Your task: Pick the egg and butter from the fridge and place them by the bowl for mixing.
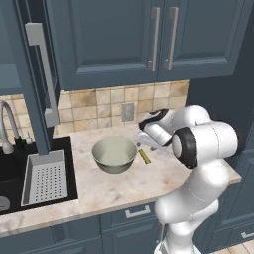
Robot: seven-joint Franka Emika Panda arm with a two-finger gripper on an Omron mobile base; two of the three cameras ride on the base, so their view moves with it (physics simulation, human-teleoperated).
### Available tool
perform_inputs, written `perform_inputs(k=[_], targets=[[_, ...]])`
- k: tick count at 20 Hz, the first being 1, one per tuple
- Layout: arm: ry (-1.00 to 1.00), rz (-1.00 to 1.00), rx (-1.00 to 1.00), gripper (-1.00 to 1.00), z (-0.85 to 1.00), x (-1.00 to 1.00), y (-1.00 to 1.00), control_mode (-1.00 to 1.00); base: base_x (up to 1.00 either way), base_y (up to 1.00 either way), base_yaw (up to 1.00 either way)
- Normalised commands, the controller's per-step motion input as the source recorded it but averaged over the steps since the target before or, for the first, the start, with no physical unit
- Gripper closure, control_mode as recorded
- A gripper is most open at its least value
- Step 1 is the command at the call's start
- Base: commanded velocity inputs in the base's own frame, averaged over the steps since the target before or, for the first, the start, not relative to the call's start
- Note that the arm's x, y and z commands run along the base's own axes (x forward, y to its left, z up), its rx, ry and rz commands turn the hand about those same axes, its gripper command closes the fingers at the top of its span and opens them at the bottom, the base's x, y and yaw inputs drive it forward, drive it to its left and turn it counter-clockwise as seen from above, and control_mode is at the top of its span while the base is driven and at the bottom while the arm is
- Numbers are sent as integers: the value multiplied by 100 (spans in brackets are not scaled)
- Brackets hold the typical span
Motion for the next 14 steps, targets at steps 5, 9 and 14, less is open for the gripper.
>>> perform_inputs(k=[5, 9, 14], targets=[[0, -15, -2, -100, 41, -36, 0, -100, 0, 0, 0], [0, -12, -8, -100, 46, -46, 0, -100, 0, 0, 0], [0, -1, -14, -100, 40, -42, 0, -100, 0, 0, 0]])
